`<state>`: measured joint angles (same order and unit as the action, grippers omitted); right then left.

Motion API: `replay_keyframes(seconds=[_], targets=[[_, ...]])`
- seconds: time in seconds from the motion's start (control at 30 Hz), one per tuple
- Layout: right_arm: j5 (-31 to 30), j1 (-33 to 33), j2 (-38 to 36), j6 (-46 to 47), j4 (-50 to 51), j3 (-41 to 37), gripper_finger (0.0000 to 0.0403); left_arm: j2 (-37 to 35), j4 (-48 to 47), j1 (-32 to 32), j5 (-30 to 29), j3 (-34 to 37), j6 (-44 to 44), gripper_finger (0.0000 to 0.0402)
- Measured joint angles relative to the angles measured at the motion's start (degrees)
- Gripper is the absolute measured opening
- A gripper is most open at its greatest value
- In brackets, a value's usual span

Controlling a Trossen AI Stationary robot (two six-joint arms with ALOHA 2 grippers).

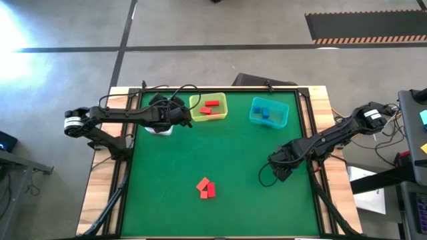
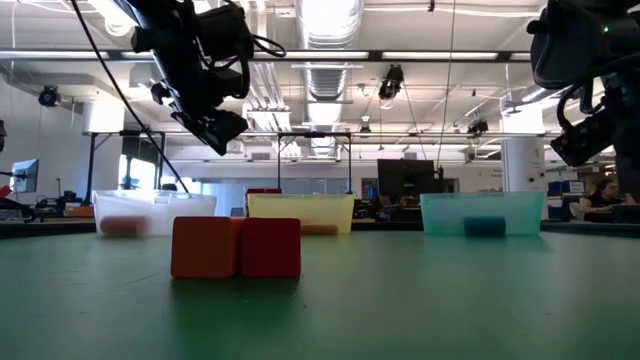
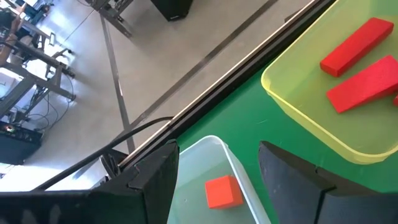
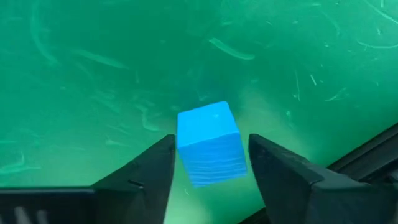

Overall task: Sort & place blocks by color
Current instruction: Put the blue block into the blue bin

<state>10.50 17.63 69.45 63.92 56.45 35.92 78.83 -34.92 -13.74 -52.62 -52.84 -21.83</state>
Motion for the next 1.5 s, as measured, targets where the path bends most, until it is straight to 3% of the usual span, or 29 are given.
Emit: replay_keyframes(seconds=[0.2,0.37,0.5,0.63,0.77,1.0,1.2,1.5], targets=[[0.09,0.0,-0.02,0.54,-0.04,0.05,0.0117,0.0,0.01,-0.02,0.0,0.0,0.11,0.0203],[-1.59,-0.15,-0.02,0.46,-1.85,2.4,0.0117,0.0,0.02,0.0,0.0,0.0,0.09,0.0203],[-5.07,-1.64,-0.02,-1.23,-8.79,5.58,0.0118,0.0,0.06,0.0,0.02,0.0,0.09,0.0203],[-9.1,-4.72,0.0,-5.98,-16.34,8.75,0.0128,0.02,0.35,0.0,0.02,0.0,0.07,0.0203],[-15.37,-8.8,0.0,-14.02,-17.67,13.16,0.0127,0.02,0.33,-0.01,0.01,0.0,0.05,0.0203],[-22.22,-18.24,0.0,-30.54,-17.75,22.04,0.0125,0.02,0.26,0.0,0.02,0.0,0.05,0.0203],[-24.49,-29.42,0.0,-37.73,-16.04,26.63,0.0126,0.04,0.22,0.0,0.02,0.0,0.05,0.0203],[-26.96,-48.64,0.02,-38.47,-16.25,22.19,0.0126,0.04,0.2,0.0,0.02,0.0,0.05,0.0203]])
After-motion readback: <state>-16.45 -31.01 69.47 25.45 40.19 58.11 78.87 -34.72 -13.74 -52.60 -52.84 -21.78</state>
